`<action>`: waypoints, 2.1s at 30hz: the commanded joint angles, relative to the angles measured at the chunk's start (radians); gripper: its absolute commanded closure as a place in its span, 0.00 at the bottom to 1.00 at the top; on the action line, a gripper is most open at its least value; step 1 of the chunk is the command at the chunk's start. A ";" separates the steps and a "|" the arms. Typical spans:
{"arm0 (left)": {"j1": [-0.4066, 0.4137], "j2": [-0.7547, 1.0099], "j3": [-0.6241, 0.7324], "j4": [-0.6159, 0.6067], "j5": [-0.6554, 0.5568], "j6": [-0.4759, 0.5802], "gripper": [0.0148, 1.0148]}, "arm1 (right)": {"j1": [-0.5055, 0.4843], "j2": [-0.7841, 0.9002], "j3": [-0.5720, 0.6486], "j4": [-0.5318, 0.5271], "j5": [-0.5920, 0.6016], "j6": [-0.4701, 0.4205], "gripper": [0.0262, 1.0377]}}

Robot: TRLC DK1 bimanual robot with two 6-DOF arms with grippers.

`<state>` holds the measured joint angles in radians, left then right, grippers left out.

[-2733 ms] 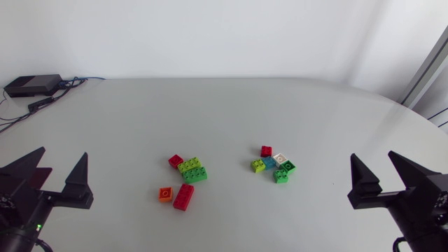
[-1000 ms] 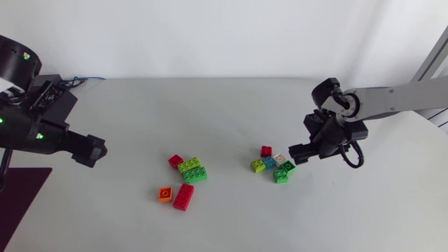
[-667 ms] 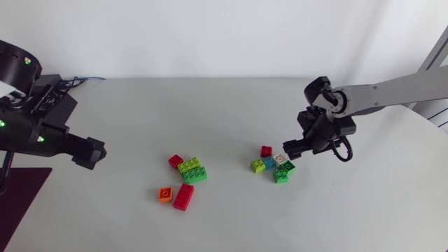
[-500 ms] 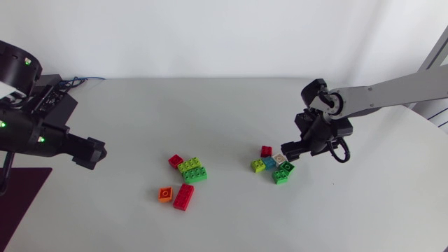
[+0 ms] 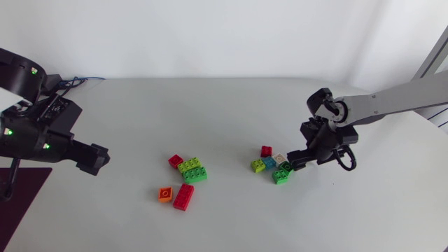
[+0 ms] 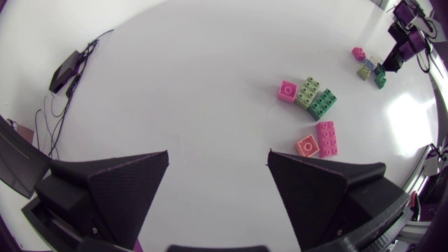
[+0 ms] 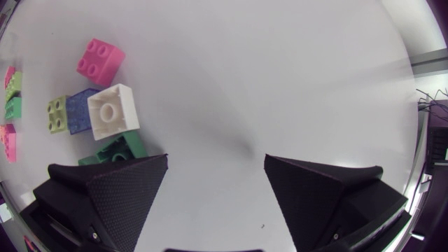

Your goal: Sort duplo bricks by size, large to the right and small to the left

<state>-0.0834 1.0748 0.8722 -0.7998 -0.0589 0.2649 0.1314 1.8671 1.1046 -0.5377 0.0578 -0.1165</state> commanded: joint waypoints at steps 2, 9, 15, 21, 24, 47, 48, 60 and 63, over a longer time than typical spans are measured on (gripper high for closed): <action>-0.004 -0.012 -0.025 0.007 0.008 0.010 0.03 | 0.059 0.017 -0.029 -0.002 0.007 0.008 0.04; 0.011 -0.047 -0.050 0.007 0.016 0.036 0.03 | 0.218 0.009 0.037 -0.079 0.033 0.040 0.04; 0.013 -0.076 -0.067 0.007 0.018 0.039 0.03 | 0.375 0.012 0.121 -0.162 0.034 0.075 0.04; 0.013 -0.079 -0.065 0.007 0.022 0.040 0.03 | 0.402 0.006 0.143 -0.189 0.042 0.103 0.04; 0.010 -0.079 -0.065 0.011 0.025 0.040 0.03 | 0.315 -0.022 0.143 -0.189 0.042 0.084 0.04; 0.005 -0.073 -0.081 0.034 0.044 0.039 0.03 | 0.054 0.204 0.245 -0.119 0.019 -0.009 0.04; 0.005 -0.076 -0.081 0.034 0.044 0.039 0.03 | 0.062 0.204 0.248 -0.119 0.019 -0.006 0.04; 0.005 -0.081 -0.098 0.040 0.045 0.040 0.03 | 0.192 0.188 0.248 -0.148 0.019 0.044 0.04; 0.010 -0.088 -0.105 0.039 0.045 0.045 0.03 | 0.254 0.181 0.247 -0.160 0.025 0.063 0.04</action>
<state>-0.0784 0.9997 0.7921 -0.7620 -0.0242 0.2955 0.3428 2.0319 1.3598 -0.6666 0.0830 -0.0856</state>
